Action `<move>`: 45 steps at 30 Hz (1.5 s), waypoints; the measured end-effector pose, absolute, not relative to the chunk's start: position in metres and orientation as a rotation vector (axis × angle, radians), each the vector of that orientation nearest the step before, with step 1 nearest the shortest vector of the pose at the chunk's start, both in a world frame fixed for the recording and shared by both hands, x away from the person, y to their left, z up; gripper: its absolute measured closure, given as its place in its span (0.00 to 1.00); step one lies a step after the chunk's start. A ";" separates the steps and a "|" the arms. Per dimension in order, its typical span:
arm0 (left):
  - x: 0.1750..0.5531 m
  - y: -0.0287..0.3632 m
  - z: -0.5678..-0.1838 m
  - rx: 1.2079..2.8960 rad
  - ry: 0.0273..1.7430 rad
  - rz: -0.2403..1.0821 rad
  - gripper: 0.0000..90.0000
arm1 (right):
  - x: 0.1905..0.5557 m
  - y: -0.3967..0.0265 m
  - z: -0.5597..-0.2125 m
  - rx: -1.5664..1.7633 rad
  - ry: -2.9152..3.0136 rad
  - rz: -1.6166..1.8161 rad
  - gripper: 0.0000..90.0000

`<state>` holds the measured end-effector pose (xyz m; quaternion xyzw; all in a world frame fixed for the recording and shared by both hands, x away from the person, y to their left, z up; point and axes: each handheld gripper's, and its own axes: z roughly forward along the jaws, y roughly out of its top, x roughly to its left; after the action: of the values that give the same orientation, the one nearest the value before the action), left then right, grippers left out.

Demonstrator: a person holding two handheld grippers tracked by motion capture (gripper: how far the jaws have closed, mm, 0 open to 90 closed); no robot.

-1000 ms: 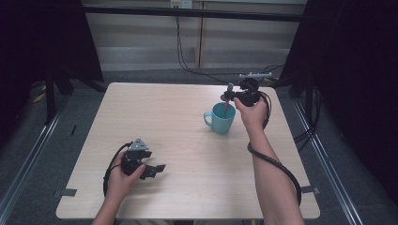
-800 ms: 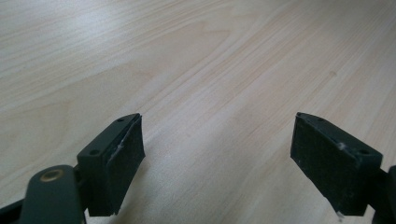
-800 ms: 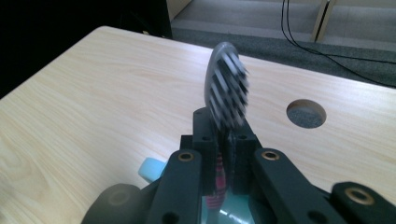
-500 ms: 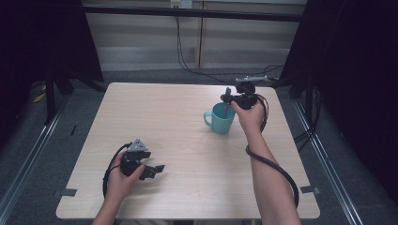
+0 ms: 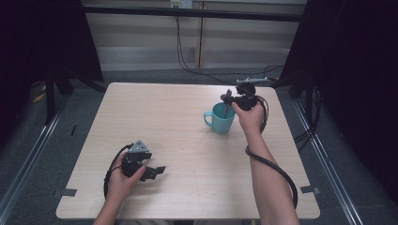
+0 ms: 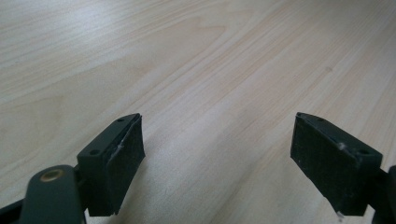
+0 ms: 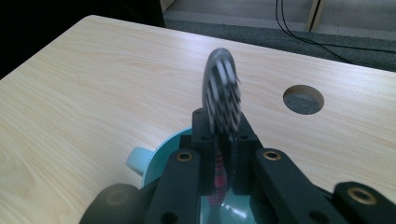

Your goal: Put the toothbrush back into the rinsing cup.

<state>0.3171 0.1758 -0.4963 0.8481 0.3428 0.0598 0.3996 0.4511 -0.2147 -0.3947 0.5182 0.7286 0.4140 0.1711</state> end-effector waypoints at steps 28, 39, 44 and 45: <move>0.315 0.178 -0.495 2.136 0.862 0.140 0.20 | 0.448 -0.213 -0.406 1.484 2.079 1.124 0.72; 0.316 0.181 -0.495 2.142 0.870 0.153 0.20 | 0.443 -0.221 -0.401 1.517 2.050 1.121 0.50; 0.315 0.181 -0.495 2.150 0.859 0.149 0.20 | 0.438 -0.220 -0.400 1.504 2.053 1.113 0.42; 0.315 0.180 -0.495 2.148 0.860 0.146 0.20 | 0.436 -0.220 -0.399 1.497 2.053 1.103 0.42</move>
<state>0.3149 0.1804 -0.4953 0.8491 0.3398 0.0575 0.4003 0.4363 -0.2195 -0.3990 0.5311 0.7284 0.3915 0.1847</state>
